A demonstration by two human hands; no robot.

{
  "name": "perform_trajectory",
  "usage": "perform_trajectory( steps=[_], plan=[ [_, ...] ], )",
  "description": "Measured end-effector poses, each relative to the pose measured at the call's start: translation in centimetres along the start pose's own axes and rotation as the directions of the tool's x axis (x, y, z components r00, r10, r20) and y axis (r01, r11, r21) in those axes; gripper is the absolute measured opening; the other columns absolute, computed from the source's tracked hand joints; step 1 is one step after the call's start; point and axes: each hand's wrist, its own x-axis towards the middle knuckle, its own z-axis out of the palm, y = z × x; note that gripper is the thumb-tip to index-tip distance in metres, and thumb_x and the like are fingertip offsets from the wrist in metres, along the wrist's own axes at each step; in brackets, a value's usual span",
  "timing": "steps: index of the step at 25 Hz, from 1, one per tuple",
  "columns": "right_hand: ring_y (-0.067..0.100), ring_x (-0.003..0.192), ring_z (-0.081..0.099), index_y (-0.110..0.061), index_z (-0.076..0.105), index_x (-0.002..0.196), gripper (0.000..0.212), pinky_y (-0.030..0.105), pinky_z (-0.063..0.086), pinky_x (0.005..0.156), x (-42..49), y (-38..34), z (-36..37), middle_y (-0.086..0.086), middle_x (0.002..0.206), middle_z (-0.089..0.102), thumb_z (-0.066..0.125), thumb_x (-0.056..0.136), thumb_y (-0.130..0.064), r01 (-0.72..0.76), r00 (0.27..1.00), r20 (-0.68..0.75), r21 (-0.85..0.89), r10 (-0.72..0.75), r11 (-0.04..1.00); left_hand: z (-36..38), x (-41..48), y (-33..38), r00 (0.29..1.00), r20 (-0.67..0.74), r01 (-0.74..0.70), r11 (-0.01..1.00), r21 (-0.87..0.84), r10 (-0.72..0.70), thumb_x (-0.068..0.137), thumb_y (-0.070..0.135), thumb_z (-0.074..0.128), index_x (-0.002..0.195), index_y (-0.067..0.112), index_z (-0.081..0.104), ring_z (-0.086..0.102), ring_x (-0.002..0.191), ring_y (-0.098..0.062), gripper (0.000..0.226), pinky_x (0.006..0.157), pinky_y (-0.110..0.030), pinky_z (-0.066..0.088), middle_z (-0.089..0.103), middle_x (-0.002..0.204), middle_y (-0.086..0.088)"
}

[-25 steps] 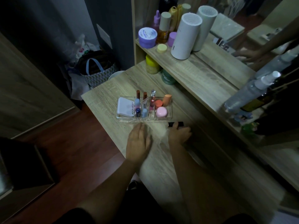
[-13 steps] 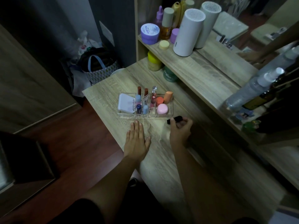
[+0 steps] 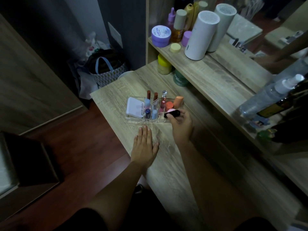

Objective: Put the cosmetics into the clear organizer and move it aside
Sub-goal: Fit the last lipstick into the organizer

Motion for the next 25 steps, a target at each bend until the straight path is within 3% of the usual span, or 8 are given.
perform_trajectory(
  steps=[3,8,11,13,19,22,25],
  plan=[
    [0.007,0.081,0.065,-0.016,0.061,0.098,0.030,-0.003,0.045,0.058,0.1,0.1,0.6,0.007,0.100,0.070,0.076,0.072,-0.010,0.049,0.998,0.027,-0.031,-0.048,0.998,0.2,0.1,-0.2,1.000,-0.005,-0.002,1.000,-0.007,0.002,0.097,0.046,0.026,0.149,0.009,0.002,-0.006,0.148,-0.026,0.068,0.119,-0.040,0.004,-0.002,0.160,-0.012],
    [-0.013,0.078,0.057,-0.012,0.063,0.105,0.036,-0.004,0.045,0.063,0.2,0.1,1.3,-0.003,0.095,0.065,0.074,0.072,-0.004,0.159,0.984,0.089,-0.074,-0.152,0.985,0.4,0.2,-0.2,1.000,-0.007,0.003,1.000,0.003,-0.003,0.096,0.047,0.024,0.149,0.010,0.001,-0.006,0.148,-0.026,0.068,0.119,-0.040,0.004,-0.001,0.160,-0.012],
    [-0.013,0.078,0.058,-0.014,0.065,0.102,0.034,-0.007,0.042,0.062,0.1,0.1,1.6,-0.006,0.092,0.064,0.075,0.071,-0.002,0.226,0.970,0.113,-0.112,-0.214,0.968,0.3,0.2,-0.2,1.000,-0.006,-0.002,1.000,0.001,0.002,0.096,0.048,0.024,0.149,0.010,0.001,-0.006,0.148,-0.026,0.069,0.119,-0.040,0.004,-0.002,0.160,-0.012],
    [-0.005,0.075,0.063,-0.016,0.065,0.098,0.031,-0.005,0.043,0.061,0.1,0.0,1.6,-0.006,0.089,0.066,0.076,0.071,-0.005,0.199,0.975,0.112,-0.087,-0.189,0.976,0.3,0.2,-0.3,1.000,-0.008,-0.002,1.000,0.001,0.002,0.096,0.048,0.024,0.149,0.010,0.001,-0.006,0.148,-0.026,0.069,0.119,-0.040,0.006,-0.001,0.160,-0.012],
    [-0.007,0.077,0.058,-0.020,0.059,0.097,0.033,-0.004,0.045,0.059,-0.4,0.7,0.3,-0.006,0.094,0.062,0.078,0.071,-0.014,0.109,0.992,0.069,-0.107,-0.102,0.988,0.6,0.3,-0.5,1.000,-0.019,-0.003,1.000,0.007,0.003,0.096,0.047,0.026,0.149,0.010,0.003,-0.004,0.148,-0.026,0.069,0.119,-0.040,0.007,0.001,0.160,-0.012],
    [0.007,0.081,0.061,-0.017,0.060,0.092,0.020,0.005,0.051,0.067,-1.0,1.3,-0.5,0.002,0.094,0.065,0.073,0.076,-0.016,0.120,0.992,0.051,-0.091,-0.115,0.989,0.7,0.3,-0.4,0.999,-0.032,-0.002,1.000,0.005,0.002,0.096,0.047,0.028,0.149,0.009,0.005,-0.002,0.148,-0.026,0.069,0.119,-0.040,0.008,0.002,0.160,-0.012],
    [0.018,0.084,0.062,-0.017,0.055,0.078,0.017,0.010,0.050,0.066,-1.5,1.8,-0.5,0.010,0.091,0.066,0.070,0.079,-0.010,-0.062,0.997,0.049,0.137,0.055,0.989,0.7,0.2,-0.4,0.999,-0.033,-0.007,1.000,0.016,0.008,0.096,0.047,0.027,0.149,0.009,0.005,-0.002,0.148,-0.026,0.069,0.119,-0.040,0.008,0.003,0.160,-0.012]
  ],
)
